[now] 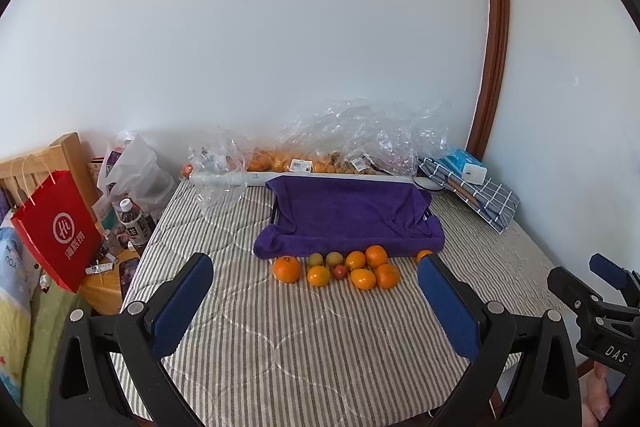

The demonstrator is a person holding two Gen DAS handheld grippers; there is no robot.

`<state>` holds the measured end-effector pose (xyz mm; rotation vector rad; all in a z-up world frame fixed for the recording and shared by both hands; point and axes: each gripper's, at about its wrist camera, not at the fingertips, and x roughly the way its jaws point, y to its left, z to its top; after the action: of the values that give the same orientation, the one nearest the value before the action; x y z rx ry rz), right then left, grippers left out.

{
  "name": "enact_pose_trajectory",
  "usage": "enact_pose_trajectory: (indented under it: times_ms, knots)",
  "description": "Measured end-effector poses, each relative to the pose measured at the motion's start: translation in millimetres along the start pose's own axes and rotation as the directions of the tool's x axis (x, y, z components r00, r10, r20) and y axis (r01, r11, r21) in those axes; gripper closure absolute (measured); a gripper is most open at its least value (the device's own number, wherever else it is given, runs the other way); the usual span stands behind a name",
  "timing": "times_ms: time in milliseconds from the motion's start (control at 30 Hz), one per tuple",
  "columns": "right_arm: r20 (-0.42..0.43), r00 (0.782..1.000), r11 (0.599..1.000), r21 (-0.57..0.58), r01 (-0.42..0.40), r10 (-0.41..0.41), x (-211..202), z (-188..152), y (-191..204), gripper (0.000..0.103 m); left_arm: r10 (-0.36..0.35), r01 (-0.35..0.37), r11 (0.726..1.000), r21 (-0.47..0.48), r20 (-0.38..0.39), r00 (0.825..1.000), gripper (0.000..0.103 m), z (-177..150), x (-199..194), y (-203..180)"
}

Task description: Organize fruits

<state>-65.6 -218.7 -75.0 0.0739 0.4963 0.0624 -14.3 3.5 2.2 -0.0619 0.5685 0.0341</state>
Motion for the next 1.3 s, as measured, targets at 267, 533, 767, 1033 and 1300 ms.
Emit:
enact_pose_trajectory:
  times_ms: [267,533,767,1033,1300]
  knots:
    - [-0.005,1.000,1.000,0.007,0.011,-0.011,2,2,-1,0.001,0.021,-0.021,1.000,0.001,-0.008,1.000,0.000,1,2,2]
    - [-0.021,0.999,0.999,-0.011,0.046,-0.046,13,1,1,0.001,0.042,-0.043,0.999,-0.021,-0.014,0.999,0.000,0,14,11]
    - [-0.031,0.997,0.998,-0.004,0.067,-0.067,25,4,1,0.001,0.054,-0.054,0.997,-0.050,-0.013,0.998,0.000,-2,29,25]
    - [-0.005,0.997,0.994,-0.078,0.082,-0.082,49,-3,0,0.001,0.072,-0.072,0.995,-0.062,-0.005,0.997,0.000,-5,53,41]
    - [-0.097,0.995,0.999,-0.043,-0.033,0.029,108,-18,-9,0.001,0.069,-0.078,0.992,-0.103,-0.087,0.994,0.001,-21,100,60]
